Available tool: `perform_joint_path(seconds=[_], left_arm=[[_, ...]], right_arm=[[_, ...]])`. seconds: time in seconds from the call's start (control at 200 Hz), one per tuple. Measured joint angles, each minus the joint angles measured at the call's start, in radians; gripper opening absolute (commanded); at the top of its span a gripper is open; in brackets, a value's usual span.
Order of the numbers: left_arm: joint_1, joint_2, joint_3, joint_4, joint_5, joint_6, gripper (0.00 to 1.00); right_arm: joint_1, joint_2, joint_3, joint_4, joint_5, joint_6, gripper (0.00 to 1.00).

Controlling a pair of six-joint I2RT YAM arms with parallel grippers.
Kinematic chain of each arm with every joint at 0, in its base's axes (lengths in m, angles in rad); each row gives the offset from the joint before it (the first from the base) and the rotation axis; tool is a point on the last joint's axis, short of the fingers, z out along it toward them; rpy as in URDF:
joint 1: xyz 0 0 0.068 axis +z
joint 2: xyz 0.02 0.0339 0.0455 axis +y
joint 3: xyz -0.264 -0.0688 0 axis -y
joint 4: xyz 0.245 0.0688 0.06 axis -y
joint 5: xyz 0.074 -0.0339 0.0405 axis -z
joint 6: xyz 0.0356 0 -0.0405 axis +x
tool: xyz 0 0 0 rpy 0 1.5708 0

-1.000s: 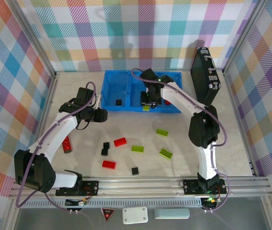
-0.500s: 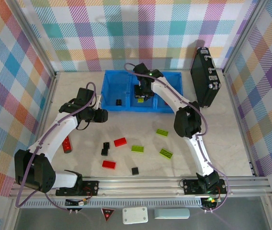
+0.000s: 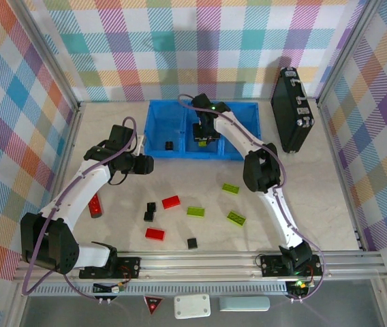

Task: Sort the legos into containers by color
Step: Place the lego in the container.

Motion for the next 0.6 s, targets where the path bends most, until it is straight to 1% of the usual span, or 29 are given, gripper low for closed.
perform_joint_path(seconds=[0.25, 0.4, 0.6], left_arm=[[0.000, 0.000, 0.000, 0.000, 0.000, 0.000, 0.50], [0.000, 0.000, 0.000, 0.000, 0.000, 0.000, 0.50], [0.000, 0.000, 0.000, 0.000, 0.000, 0.000, 0.50]], right_arm=[[0.000, 0.000, 0.000, 0.000, 0.001, 0.000, 0.46], [0.000, 0.000, 0.000, 0.000, 0.001, 0.000, 0.48], [0.000, -0.008, 0.000, -0.004, 0.000, 0.000, 0.49]])
